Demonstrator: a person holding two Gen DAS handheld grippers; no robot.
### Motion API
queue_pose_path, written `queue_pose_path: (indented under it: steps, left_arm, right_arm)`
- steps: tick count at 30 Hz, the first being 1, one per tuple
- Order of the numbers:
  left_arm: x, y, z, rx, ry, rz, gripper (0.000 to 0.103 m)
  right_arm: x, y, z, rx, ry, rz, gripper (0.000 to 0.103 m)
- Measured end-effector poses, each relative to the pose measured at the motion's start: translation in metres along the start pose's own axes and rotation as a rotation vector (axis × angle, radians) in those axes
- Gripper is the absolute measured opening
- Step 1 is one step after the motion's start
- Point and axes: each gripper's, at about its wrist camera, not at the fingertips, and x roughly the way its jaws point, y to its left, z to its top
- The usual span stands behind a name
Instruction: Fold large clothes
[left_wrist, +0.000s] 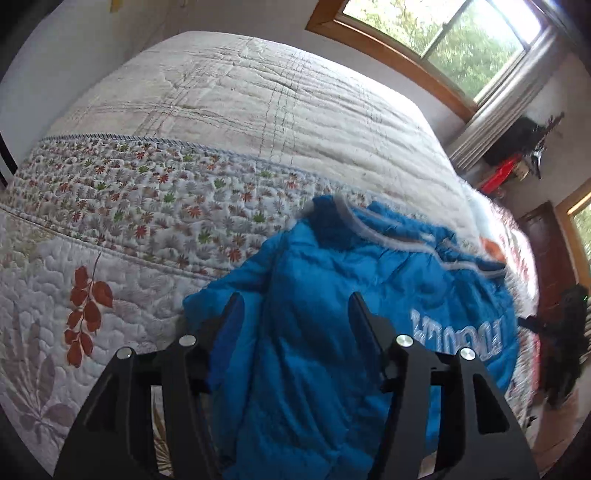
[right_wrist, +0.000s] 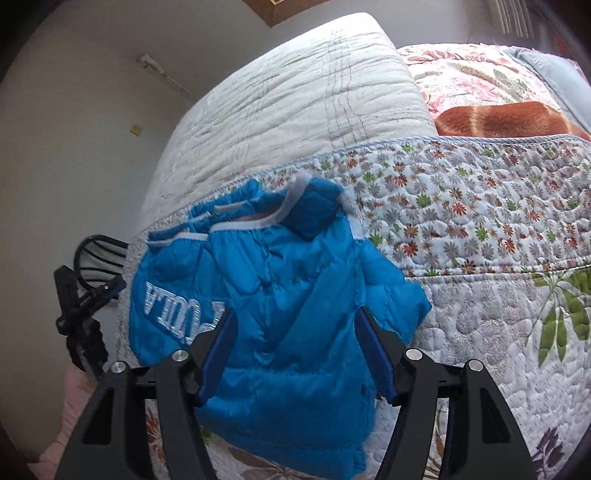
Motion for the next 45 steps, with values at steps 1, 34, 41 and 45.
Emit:
queue_pose_path:
  steps: [1,34,41,45]
  left_arm:
    - [0.004,-0.003,-0.007,0.024,0.012,0.008,0.058]
    - [-0.009,-0.001,-0.011,-0.065,-0.064,0.169,0.026]
    - [-0.056,-0.068,-0.049,0.073,-0.131,0.1,0.026]
    - [-0.038,-0.115,-0.08,0.138,-0.103,0.054,0.026]
  right_arm:
    - [0.005,-0.001,-0.002,0.003,0.008,0.007,0.066]
    - [-0.021,-0.004,-0.003,0.068,-0.108,-0.135,0.027]
    - [-0.029,0.077,-0.056,-0.105,-0.064,-0.094,0.027]
    - [-0.004,0.112,-0.077,-0.168,-0.043,-0.103,0.027]
